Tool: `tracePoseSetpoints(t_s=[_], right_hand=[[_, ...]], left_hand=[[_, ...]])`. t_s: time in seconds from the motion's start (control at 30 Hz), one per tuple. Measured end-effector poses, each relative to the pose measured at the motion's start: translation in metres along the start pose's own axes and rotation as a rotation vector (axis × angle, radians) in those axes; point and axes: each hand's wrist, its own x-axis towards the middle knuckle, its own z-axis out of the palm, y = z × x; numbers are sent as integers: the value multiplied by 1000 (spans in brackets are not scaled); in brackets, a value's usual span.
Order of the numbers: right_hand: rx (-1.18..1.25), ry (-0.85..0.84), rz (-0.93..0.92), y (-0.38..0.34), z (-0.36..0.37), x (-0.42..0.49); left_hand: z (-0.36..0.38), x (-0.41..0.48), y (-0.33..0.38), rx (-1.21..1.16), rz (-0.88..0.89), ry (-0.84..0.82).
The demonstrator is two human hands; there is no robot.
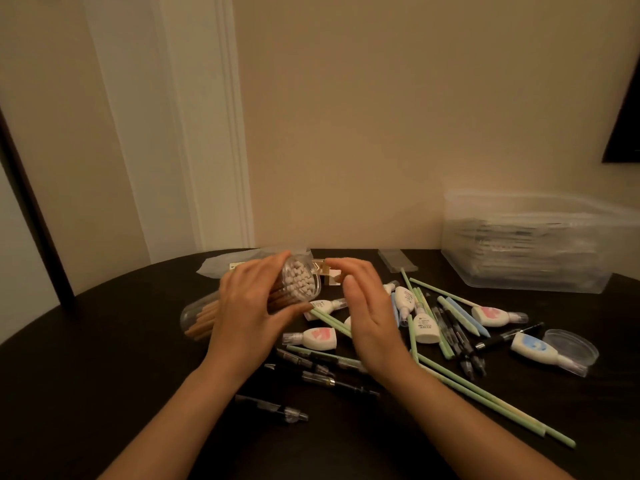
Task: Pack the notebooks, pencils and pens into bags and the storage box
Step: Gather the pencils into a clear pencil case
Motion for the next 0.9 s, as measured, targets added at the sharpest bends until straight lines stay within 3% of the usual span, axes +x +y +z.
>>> tracePoseSetpoints(t_s=[0.13,0.37,0.53,0.7,0.8,0.9], right_hand=[[-131,-22,75,0,-38,10],[-562,-308,260,7,-112,19],[-812,-538,427,6,-170,16],[-965,-621,605,6,-228,6],[-1039,-681,797,11,-254,1],[-1073,-844,1013,13,-272,-1]], left_hand=[[-8,22,19,-37,14,-43],[-19,53,69,-179,62,-159],[-8,50,104,-82,168,-301],[7,39,136,-36,217,-373],[16,33,149,-36,218,-398],[24,27,157,15,236,-439]])
